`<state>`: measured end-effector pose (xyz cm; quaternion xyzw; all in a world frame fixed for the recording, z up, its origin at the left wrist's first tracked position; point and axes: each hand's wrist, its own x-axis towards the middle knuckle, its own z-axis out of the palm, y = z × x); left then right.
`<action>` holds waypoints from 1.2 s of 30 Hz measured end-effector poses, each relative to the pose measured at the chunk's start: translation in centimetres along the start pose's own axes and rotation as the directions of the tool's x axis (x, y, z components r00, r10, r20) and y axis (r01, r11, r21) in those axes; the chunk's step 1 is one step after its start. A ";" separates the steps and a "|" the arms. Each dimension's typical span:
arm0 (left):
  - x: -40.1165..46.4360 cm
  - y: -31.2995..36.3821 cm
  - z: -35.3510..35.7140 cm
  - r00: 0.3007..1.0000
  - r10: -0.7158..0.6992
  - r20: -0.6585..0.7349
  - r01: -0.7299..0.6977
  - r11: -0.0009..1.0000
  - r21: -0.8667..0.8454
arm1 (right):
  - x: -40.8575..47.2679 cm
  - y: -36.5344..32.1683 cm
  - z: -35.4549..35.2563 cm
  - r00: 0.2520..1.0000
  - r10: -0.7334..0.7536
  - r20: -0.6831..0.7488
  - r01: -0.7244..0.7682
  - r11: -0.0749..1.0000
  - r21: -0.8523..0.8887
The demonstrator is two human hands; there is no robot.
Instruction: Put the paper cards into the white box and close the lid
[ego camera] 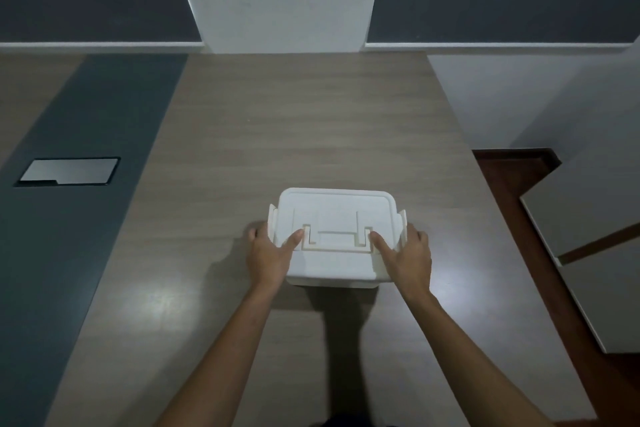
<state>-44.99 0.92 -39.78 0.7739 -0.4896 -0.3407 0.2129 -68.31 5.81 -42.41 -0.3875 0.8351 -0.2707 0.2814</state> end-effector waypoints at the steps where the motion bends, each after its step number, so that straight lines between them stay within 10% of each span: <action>1: -0.4 -0.4 -0.5 0.999 0.011 -0.033 -0.012 1.000 -0.010 | -0.5 -0.6 0.8 1.000 -0.026 -0.003 0.026 1.000 0.013; 18: 0.2 -10.4 -17.2 0.821 -0.155 -0.550 0.109 0.987 -0.116 | -6.4 -19.5 13.0 0.777 -0.616 0.132 0.589 0.785 0.193; 36: 5.9 -12.7 -28.4 0.852 -0.233 -0.470 0.076 0.942 -0.328 | -8.8 -30.7 18.2 0.833 -0.536 0.133 0.479 0.821 0.310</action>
